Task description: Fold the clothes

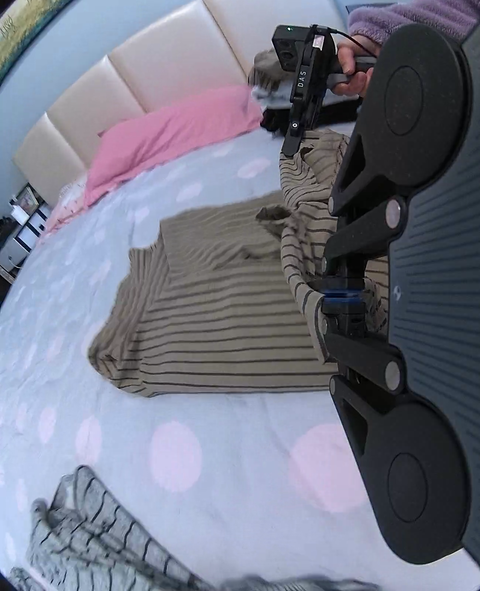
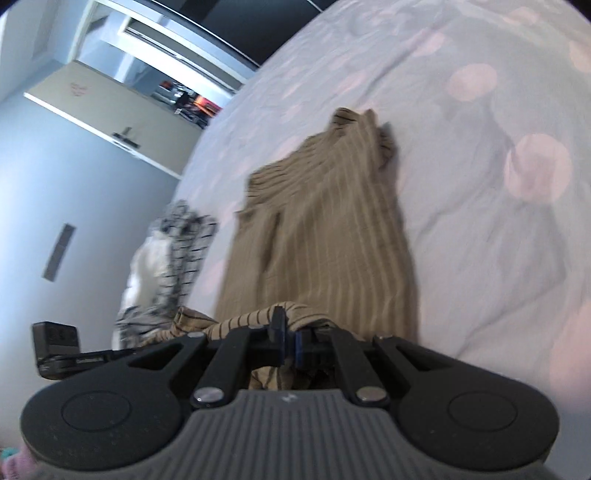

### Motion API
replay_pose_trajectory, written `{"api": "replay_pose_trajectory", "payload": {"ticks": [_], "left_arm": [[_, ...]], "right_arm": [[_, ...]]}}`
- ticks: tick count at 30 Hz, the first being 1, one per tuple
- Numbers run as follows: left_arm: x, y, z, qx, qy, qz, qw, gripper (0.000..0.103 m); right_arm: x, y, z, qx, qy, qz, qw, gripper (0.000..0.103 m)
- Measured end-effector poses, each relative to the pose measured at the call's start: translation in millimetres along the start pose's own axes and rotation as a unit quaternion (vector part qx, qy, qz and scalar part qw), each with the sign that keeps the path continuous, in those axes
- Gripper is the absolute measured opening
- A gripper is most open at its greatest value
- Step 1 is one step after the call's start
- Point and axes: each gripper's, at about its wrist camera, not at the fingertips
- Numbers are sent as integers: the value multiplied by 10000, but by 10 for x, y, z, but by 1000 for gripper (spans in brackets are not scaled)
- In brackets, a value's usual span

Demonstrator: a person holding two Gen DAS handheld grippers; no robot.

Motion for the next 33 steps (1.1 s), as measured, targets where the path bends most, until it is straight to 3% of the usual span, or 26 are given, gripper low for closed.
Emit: {"api": "replay_pose_trajectory", "payload": {"ticks": [3,5,7,9,11,15,18,20,24,29,32,33], "left_arm": [[-20,137,-161,-21,-42,25,10000,0],[-15,194,-220,10,-114,66,9999,1],[8,164,-219,-50,-107,197,9997,3],[40,108,-201,-124,-79,342,9993,19],[106,27,-142,-250,-9,465,9986,41],[272,-122,17,-452,164,660,9967,42],[412,-179,231,-526,441,661,9955,42],[499,-157,418,-476,730,532,9948,42],[691,-24,865,-538,1487,380,9867,42],[863,253,1300,-691,2267,220,9713,42],[891,427,1373,-683,2268,109,9715,41],[900,459,1363,-711,2262,56,9715,40]], "right_arm": [[-33,223,78,302,-63,-148,9994,13],[-44,312,79,429,-176,-227,9987,22],[-52,291,61,446,-212,-154,9987,57],[-77,214,42,500,-180,-36,9986,69],[-85,93,27,557,-171,18,9983,69],[5,-210,-55,643,-518,238,9963,70],[161,-372,-175,1019,-1236,369,9864,70],[299,-430,-234,1264,-1747,367,9758,68],[550,-417,-307,1607,-2506,389,9539,42],[668,-185,-365,1863,-3270,417,9255,33],[666,-43,-337,1961,-3450,449,9168,16],[652,-40,-323,1925,-3423,483,9184,3]]}}
Point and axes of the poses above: each gripper's, at about its wrist camera, not at the fingertips, and y roughly the way its jaws point, z to its right, x to its underside, and after that the axes turned 6 degrees about x, right-handed
